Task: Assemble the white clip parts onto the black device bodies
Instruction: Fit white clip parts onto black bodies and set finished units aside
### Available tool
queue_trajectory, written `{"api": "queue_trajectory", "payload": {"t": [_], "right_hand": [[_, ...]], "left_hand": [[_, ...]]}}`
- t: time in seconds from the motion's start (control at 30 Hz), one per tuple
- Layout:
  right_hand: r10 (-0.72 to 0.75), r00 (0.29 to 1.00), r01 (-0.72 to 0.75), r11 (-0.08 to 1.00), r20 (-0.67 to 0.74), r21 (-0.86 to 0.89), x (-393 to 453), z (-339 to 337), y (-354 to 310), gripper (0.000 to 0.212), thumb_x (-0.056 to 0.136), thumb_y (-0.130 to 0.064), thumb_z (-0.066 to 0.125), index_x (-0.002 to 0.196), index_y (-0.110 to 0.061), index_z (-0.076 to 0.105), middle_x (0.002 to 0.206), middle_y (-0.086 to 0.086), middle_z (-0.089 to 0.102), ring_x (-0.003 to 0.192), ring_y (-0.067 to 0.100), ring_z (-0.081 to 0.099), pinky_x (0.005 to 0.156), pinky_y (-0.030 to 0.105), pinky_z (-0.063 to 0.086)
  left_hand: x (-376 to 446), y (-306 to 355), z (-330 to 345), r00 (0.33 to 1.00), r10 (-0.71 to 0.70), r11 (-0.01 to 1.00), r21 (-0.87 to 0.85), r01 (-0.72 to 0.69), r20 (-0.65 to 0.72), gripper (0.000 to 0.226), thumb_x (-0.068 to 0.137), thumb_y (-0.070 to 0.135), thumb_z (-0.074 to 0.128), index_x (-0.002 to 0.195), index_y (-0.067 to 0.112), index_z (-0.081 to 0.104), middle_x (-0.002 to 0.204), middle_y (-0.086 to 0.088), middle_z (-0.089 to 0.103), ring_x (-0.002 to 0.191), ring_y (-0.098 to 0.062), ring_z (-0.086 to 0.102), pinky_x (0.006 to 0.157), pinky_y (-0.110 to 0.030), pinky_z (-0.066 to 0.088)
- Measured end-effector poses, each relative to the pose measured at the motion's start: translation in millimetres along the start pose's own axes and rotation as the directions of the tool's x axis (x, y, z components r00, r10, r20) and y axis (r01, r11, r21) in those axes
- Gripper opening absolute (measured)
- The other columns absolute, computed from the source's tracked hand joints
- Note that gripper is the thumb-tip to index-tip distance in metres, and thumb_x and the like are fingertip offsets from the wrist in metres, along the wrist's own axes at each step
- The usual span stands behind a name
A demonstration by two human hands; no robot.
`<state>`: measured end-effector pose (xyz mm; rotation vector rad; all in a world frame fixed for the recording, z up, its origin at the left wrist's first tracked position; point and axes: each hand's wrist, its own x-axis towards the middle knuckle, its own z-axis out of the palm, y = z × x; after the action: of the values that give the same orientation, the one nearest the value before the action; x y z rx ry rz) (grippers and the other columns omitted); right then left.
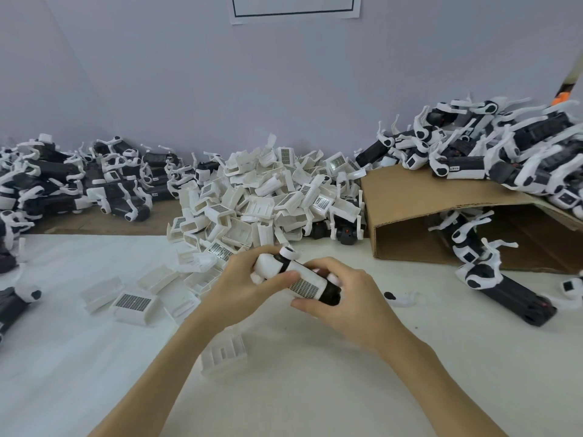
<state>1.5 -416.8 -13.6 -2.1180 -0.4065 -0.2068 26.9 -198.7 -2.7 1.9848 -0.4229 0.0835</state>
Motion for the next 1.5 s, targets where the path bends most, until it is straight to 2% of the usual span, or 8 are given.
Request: {"api": "queue_trajectory", "payload": {"t": [0.2, 0.3, 0.5, 0.63, 0.93, 1.17, 1.33, 1.5], "right_hand": [[-0.093, 0.988, 0.088, 0.995, -0.122, -0.043, 1.2, 2.6, 5.5, 0.062, 0.085, -0.033, 0.086, 0.137, -0.036, 0.051, 0.125, -0.018, 0.065, 0.115, 0.003, 0.061, 0.096, 0.019, 0.050], [0.021, 0.992, 0.004, 0.981, -0.128, 0.193, 3.2, -0.7, 4.8, 0.050, 0.081, -0.035, 0.088, 0.123, -0.041, 0.061, 0.114, -0.019, 0.074, 0.108, 0.002, 0.068, 0.087, 0.012, 0.052], [0.185, 0.982, -0.183, 0.928, 0.026, 0.324, 4.9, 0.8, 8.2, 0.044, 0.085, -0.027, 0.086, 0.122, -0.033, 0.063, 0.105, -0.011, 0.075, 0.094, 0.007, 0.074, 0.076, 0.033, 0.063], [0.109, 0.994, -0.112, 0.978, 0.025, 0.176, 2.0, 7.2, 10.6, 0.066, 0.088, -0.031, 0.083, 0.142, -0.042, 0.047, 0.128, -0.022, 0.059, 0.109, -0.011, 0.061, 0.081, 0.011, 0.053], [-0.177, 0.984, 0.178, 0.981, 0.024, -0.076, -0.4, 4.9, 19.5, 0.068, 0.106, -0.008, 0.055, 0.162, -0.037, 0.029, 0.152, -0.022, 0.049, 0.132, -0.004, 0.052, 0.112, 0.023, 0.043], [-0.050, 0.998, 0.048, 0.995, 0.031, 0.082, 3.3, -2.4, 14.8, 0.062, 0.098, -0.057, 0.061, 0.155, -0.054, 0.037, 0.142, -0.042, 0.049, 0.134, -0.019, 0.041, 0.098, 0.001, 0.039], [0.097, 0.978, -0.139, 0.964, 0.185, 0.227, 6.8, -19.0, 11.0, 0.046, 0.095, -0.068, 0.059, 0.138, -0.054, 0.056, 0.119, -0.009, 0.070, 0.110, 0.014, 0.071, 0.096, 0.040, 0.058], [0.235, 0.948, -0.311, 0.830, 0.216, 0.462, 15.2, -37.2, 1.8, 0.044, 0.097, -0.052, 0.068, 0.120, -0.015, 0.072, 0.097, 0.021, 0.071, 0.083, 0.031, 0.074, 0.074, 0.043, 0.064]], "left_hand": [[-0.1, 7.8, 4.4, 0.974, -0.178, 0.966, -0.214, 0.146, -0.138, 0.052, 0.089, 0.073, 0.066, 0.086, 0.022, 0.076, 0.076, 0.002, 0.079, 0.069, -0.005, 0.067, 0.059, -0.014, 0.049], [-2.5, 7.0, 0.2, 0.970, 0.008, 0.999, -0.030, -0.016, -0.242, 0.050, 0.092, 0.079, 0.047, 0.079, 0.034, 0.063, 0.068, 0.014, 0.065, 0.064, -0.003, 0.059, 0.063, -0.014, 0.044], [-5.5, 11.7, 5.5, 0.999, -0.021, 0.966, -0.259, 0.012, -0.032, 0.043, 0.081, 0.068, 0.067, 0.108, 0.035, 0.074, 0.106, -0.002, 0.077, 0.098, -0.009, 0.073, 0.087, -0.021, 0.055], [-7.4, 13.2, 19.8, 0.963, 0.111, 0.993, 0.063, -0.099, -0.245, 0.033, 0.078, 0.063, 0.076, 0.092, 0.034, 0.072, 0.089, 0.011, 0.076, 0.086, -0.013, 0.073, 0.077, -0.019, 0.055], [-19.1, 25.2, 42.5, 0.919, 0.347, 0.871, 0.426, -0.243, -0.185, 0.052, 0.101, 0.070, 0.047, 0.135, 0.033, 0.059, 0.110, 0.020, 0.057, 0.099, -0.008, 0.060, 0.087, -0.030, 0.050], [-11.9, 22.5, 39.1, 0.957, -0.212, 0.881, -0.463, 0.099, -0.197, 0.051, 0.102, 0.065, 0.048, 0.107, 0.022, 0.075, 0.101, -0.018, 0.074, 0.101, -0.040, 0.069, 0.099, -0.049, 0.052], [-6.5, 11.2, 29.0, 0.956, -0.245, 0.849, -0.512, 0.131, -0.162, 0.060, 0.096, 0.072, 0.044, 0.103, 0.026, 0.082, 0.100, -0.015, 0.080, 0.095, -0.029, 0.077, 0.100, -0.043, 0.052], [5.6, 10.1, 23.5, 0.936, -0.259, 0.813, -0.577, 0.078, -0.239, 0.069, 0.097, 0.068, 0.033, 0.116, 0.018, 0.076, 0.099, -0.010, 0.079, 0.078, -0.022, 0.075, 0.067, -0.033, 0.061]]}}
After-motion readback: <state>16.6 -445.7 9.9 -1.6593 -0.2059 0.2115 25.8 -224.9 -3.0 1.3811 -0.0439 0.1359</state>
